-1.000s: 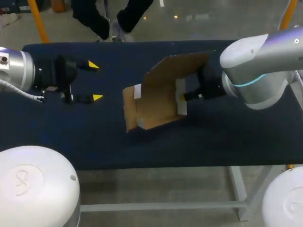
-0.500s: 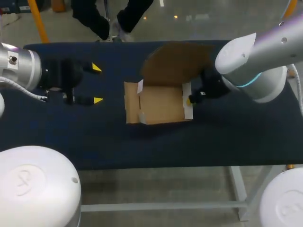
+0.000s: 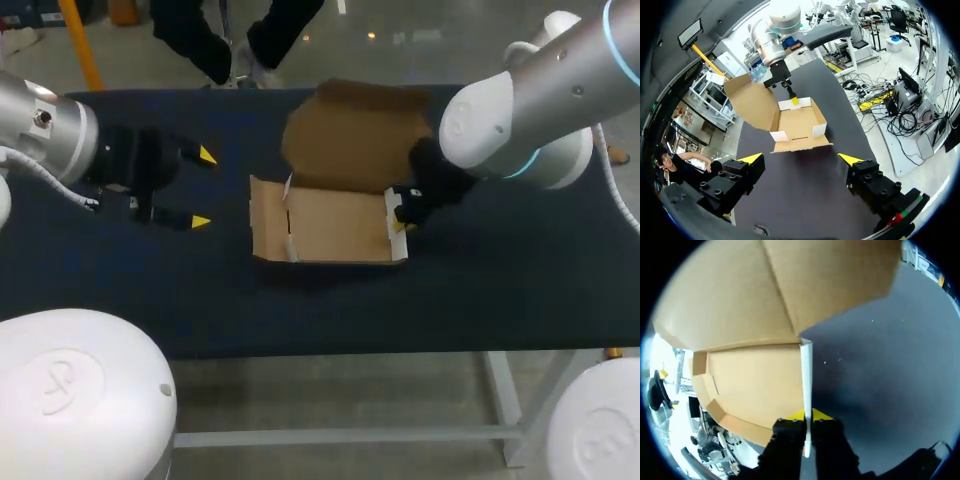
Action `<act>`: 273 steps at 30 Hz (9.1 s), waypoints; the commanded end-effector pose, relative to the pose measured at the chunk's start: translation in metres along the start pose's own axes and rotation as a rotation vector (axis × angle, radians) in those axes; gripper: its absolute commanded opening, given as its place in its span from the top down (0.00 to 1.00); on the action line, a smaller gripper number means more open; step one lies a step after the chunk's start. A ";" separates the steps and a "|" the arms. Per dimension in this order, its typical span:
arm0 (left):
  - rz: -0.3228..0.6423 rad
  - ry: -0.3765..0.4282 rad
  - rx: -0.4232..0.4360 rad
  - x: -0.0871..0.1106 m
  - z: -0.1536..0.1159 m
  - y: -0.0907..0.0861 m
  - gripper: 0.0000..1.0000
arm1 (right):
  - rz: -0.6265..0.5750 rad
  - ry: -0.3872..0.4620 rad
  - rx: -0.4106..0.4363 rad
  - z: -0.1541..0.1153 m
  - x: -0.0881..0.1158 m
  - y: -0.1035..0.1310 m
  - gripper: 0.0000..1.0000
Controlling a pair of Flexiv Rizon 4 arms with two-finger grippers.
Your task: Assemble the packaging by folding the flat box into shape, placing the metal phone stand inside, and closing the box properly
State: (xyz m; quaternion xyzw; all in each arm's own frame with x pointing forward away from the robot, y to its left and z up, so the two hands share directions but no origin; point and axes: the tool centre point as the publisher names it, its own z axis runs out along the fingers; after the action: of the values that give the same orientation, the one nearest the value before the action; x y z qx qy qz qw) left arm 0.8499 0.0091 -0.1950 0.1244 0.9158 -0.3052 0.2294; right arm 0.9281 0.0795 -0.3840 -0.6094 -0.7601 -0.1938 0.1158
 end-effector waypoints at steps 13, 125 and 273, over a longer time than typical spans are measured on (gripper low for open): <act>-0.017 0.046 0.005 -0.006 0.003 0.004 0.00 | -0.004 -0.066 0.098 -0.002 0.007 0.004 1.00; -0.162 0.277 -0.062 -0.012 0.060 0.056 0.00 | 0.268 -0.390 0.215 0.026 -0.008 -0.016 0.83; -1.608 0.145 -0.084 0.007 0.083 0.069 0.00 | 0.189 -0.420 0.153 0.033 -0.007 -0.013 1.00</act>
State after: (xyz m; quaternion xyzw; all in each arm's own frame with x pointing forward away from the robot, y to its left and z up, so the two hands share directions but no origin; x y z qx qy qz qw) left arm 0.8996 0.0106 -0.2858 -0.2967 0.9069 -0.2955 -0.0470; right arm 0.9187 0.0848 -0.4189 -0.6943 -0.7195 0.0052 0.0180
